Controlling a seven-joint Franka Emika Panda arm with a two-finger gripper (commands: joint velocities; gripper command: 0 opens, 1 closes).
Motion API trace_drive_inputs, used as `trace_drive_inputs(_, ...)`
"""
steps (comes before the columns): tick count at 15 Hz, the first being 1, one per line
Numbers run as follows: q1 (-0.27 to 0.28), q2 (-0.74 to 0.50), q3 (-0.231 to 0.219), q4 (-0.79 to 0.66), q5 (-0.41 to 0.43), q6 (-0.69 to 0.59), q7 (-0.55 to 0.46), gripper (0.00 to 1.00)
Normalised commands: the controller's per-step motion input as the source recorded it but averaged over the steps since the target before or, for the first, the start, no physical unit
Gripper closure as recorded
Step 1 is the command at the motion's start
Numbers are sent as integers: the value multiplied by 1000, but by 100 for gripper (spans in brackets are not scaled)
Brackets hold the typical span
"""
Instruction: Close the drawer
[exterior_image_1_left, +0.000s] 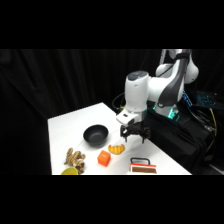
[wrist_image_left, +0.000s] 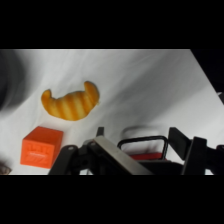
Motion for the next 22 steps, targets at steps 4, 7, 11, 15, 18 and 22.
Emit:
trace_drive_inputs(4,23,209,74,-34,-159,377,73,0)
trace_drive_inputs(7,53,145,58,33,-253,242,202,0)
trace_drive_inputs(11,132,131,12,135,-318,122,307,0)
trace_drive_inputs(15,200,189,-35,286,-323,6,328,0)
trace_drive_inputs(18,225,241,-69,386,-279,-89,271,0)
trace_drive_inputs(22,219,262,-68,440,-224,-157,208,0)
